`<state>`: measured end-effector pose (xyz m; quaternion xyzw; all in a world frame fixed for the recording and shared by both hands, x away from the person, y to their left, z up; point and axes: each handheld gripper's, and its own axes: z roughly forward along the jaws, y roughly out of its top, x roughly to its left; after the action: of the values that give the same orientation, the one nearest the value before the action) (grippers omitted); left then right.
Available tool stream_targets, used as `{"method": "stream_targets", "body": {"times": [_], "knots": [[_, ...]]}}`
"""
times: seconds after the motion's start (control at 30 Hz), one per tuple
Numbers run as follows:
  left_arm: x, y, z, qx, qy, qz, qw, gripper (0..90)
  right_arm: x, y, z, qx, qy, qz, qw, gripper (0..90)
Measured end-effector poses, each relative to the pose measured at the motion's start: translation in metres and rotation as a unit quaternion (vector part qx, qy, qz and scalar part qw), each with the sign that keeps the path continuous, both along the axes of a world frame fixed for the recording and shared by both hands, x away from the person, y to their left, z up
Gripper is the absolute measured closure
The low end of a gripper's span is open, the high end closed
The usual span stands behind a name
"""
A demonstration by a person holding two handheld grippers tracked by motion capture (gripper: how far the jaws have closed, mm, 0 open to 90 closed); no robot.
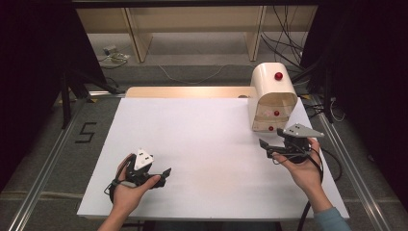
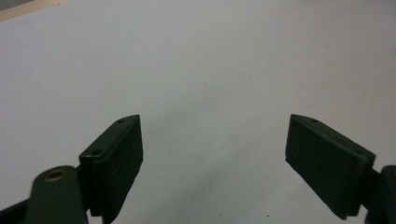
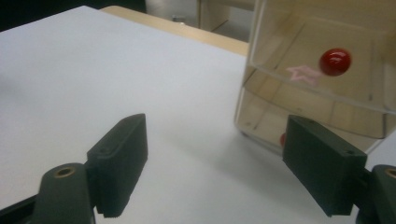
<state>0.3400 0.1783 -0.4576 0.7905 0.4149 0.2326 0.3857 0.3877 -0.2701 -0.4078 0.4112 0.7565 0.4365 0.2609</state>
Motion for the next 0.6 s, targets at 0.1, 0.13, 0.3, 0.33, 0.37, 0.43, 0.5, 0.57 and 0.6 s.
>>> {"method": "stream_targets", "body": {"times": [0.1, 0.13, 0.3, 0.33, 0.37, 0.43, 0.5, 0.57, 0.6], "knots": [[0.0, 0.0, 0.0, 0.0, 0.0, 0.0, 1.0, 19.1, -0.006, 0.0, -0.004, 0.005, 0.006, 0.012, 0.9999, 21.0], [0.0, 0.0, 0.0, 0.0, 0.0, 0.0, 1.0, 19.1, -0.008, -0.001, -0.006, 0.006, 0.006, 0.015, 0.9999, 20.1], [0.0, 0.0, -0.001, 0.001, 0.0, 0.0, 1.0, 19.1, -0.019, -0.006, -0.016, 0.018, 0.01, 0.025, 0.9995, 19.2], [0.0, 0.0, -0.001, 0.001, 0.001, 0.0, 1.0, 19.1, -0.022, -0.007, -0.018, 0.02, 0.011, 0.024, 0.9995, 19.1], [0.0, -0.001, -0.001, 0.0, 0.0, 0.0, 1.0, 19.1, -0.024, -0.008, -0.019, 0.02, 0.011, 0.026, 0.9994, 19.0], [0.0, -0.001, -0.001, 0.001, 0.0, -0.001, 1.0, 19.1, -0.029, -0.009, -0.022, 0.019, 0.011, 0.029, 0.9993, 18.4], [0.0, -0.002, -0.001, 0.0, 0.0, -0.001, 1.0, 19.1, -0.033, -0.01, -0.026, 0.023, 0.009, 0.033, 0.9992, 18.3], [0.0, -0.001, -0.001, 0.003, 0.001, -0.003, 1.0, 19.1, -0.037, -0.01, -0.029, 0.023, 0.008, 0.034, 0.9991, 18.0], [0.0, -0.001, -0.002, 0.002, 0.002, -0.002, 1.0, 19.1, -0.039, -0.01, -0.03, 0.024, 0.008, 0.035, 0.9991, 17.9]]}}
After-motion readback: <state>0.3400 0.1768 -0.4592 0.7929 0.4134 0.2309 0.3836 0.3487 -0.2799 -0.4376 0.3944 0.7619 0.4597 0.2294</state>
